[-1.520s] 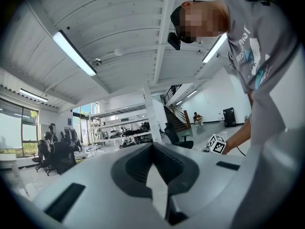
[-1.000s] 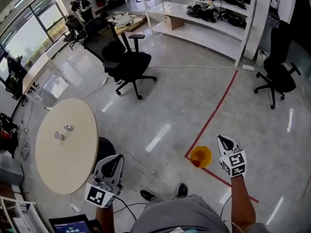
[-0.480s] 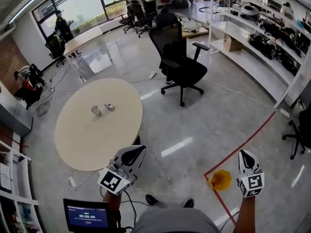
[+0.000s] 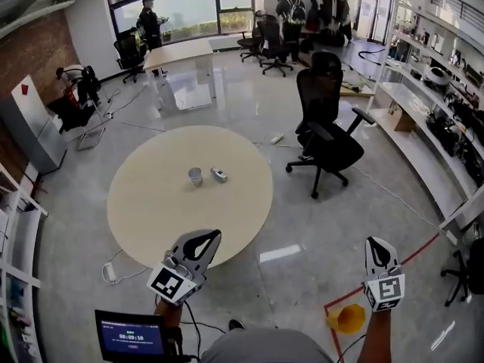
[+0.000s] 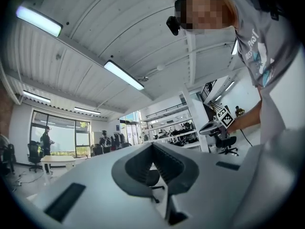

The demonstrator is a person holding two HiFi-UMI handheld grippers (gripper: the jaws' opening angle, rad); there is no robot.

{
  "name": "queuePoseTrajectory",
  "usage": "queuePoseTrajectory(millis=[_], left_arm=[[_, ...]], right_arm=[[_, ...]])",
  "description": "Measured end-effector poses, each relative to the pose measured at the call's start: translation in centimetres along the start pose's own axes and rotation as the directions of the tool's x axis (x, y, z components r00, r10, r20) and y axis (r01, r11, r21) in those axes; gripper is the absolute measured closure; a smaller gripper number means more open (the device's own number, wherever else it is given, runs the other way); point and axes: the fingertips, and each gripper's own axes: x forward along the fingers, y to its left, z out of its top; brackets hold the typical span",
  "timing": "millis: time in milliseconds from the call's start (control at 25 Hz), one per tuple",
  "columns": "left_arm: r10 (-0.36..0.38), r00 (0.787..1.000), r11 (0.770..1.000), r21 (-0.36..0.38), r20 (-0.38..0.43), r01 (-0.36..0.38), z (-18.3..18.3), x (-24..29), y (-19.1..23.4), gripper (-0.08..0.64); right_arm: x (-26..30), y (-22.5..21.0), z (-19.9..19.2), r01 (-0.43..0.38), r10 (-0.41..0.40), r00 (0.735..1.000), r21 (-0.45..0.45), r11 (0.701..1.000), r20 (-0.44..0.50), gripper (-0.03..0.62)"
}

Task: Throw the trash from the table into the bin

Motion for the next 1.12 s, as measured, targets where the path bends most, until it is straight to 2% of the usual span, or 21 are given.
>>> queuePoseTrajectory(millis=[120,200,400,560,720,880,1000,1120], left_arm=[[0.045,0.999,0.999,0.003,-0.011,-0.045,-1.0,-1.1,1.5,0.517],[0.063,0.998,0.998,0.016,0.016,-0.063,-1.5,-2.3,3.0,0.517],[0.151,0.988,0.988,0.011,0.044,-0.152,-0.8,-11.7,12.4,0.517],[0.245,0.969,0.969,-0.002,-0.005,-0.245,-2.5,-14.1,14.4,0.517],[0.322,0.943,0.946,0.007,-0.078,-0.323,-4.6,-16.0,15.8,0.517],[0.403,0.906,0.915,0.022,-0.128,-0.404,-6.0,-17.9,20.0,0.517],[0.448,0.882,0.893,0.026,-0.143,-0.449,-7.3,-17.4,22.9,0.517],[0.484,0.855,0.872,0.013,-0.185,-0.49,-9.5,-15.6,26.4,0.517]], right_arm=[[3.3,1.3,1.8,-0.046,0.047,0.998,-0.027,0.999,0.042,0.586],[5.7,2.9,3.4,-0.079,0.082,0.994,-0.046,0.996,0.066,0.586],[13.6,14.0,11.6,-0.185,0.195,0.977,-0.103,0.977,0.086,0.586],[19.1,16.9,12.3,-0.27,0.283,0.954,-0.129,0.954,0.099,0.586],[25.1,20.3,12.5,-0.377,0.392,0.915,-0.139,0.916,0.101,0.584],[32.7,24.9,14.0,-0.477,0.491,0.864,-0.134,0.869,0.108,0.584],[38.6,27.4,14.0,-0.548,0.56,0.822,-0.127,0.827,0.103,0.584],[45.2,29.3,13.0,-0.629,0.635,0.769,-0.087,0.772,0.073,0.584]])
